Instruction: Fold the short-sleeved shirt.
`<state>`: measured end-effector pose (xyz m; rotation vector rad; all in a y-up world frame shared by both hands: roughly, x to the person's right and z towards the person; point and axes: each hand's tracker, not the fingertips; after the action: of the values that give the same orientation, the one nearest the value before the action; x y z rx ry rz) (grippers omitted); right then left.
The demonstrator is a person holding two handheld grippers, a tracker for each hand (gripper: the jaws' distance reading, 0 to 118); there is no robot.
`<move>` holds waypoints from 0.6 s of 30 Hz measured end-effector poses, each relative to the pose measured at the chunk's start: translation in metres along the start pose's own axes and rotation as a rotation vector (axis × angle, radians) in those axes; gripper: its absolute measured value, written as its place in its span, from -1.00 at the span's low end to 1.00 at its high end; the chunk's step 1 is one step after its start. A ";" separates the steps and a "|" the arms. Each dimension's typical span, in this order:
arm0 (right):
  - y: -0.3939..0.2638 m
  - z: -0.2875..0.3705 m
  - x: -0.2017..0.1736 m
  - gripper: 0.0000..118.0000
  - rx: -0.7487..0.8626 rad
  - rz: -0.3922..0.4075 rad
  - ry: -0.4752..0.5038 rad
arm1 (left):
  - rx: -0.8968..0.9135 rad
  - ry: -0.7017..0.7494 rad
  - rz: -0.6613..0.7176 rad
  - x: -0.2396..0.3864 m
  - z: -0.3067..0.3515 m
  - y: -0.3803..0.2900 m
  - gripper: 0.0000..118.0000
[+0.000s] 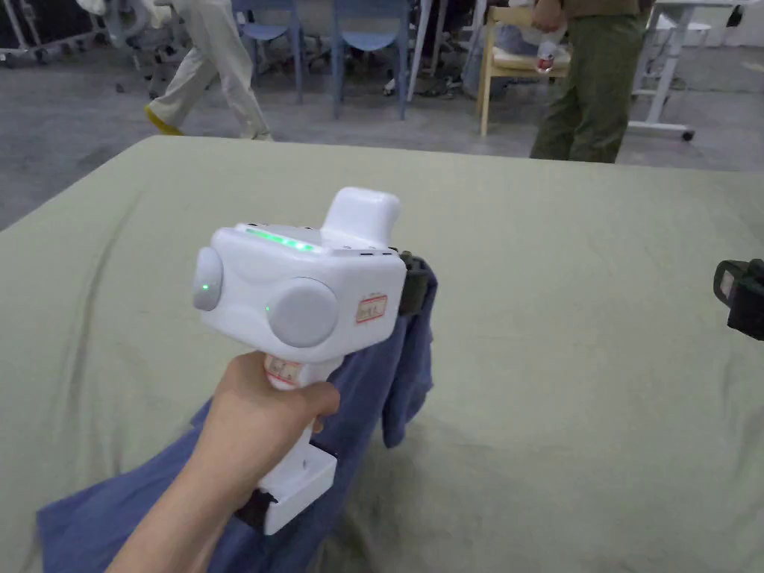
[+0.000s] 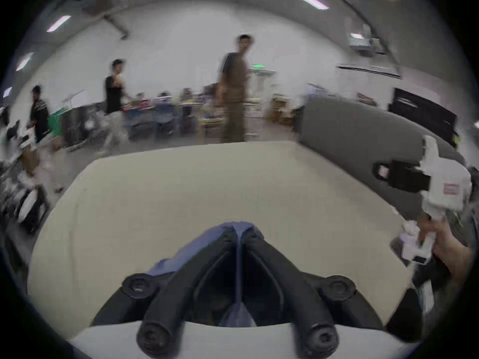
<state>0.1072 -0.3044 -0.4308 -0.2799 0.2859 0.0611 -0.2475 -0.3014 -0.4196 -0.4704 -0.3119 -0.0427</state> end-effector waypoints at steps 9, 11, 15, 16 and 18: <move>-0.031 0.103 0.134 -0.96 -0.020 -0.026 -0.303 | -0.335 -0.489 -0.341 0.247 -0.138 -0.067 -0.99; -0.045 0.112 0.152 -0.96 -0.041 -0.052 -0.339 | -0.409 -0.540 -0.424 0.290 -0.154 -0.099 -0.99; -0.077 0.108 0.174 -0.96 -0.090 -0.087 -0.358 | -0.536 -0.556 -0.559 0.334 -0.174 -0.155 -0.99; -0.085 0.105 0.177 -0.96 -0.105 -0.099 -0.359 | -0.553 -0.549 -0.549 0.335 -0.179 -0.165 -0.99; -0.096 0.096 0.177 -0.96 -0.129 -0.125 -0.347 | -0.583 -0.524 -0.495 0.331 -0.190 -0.177 -0.99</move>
<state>0.3124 -0.3663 -0.3672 -0.4082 -0.0807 0.0035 0.1023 -0.5346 -0.4012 -0.9753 -0.9399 -0.5091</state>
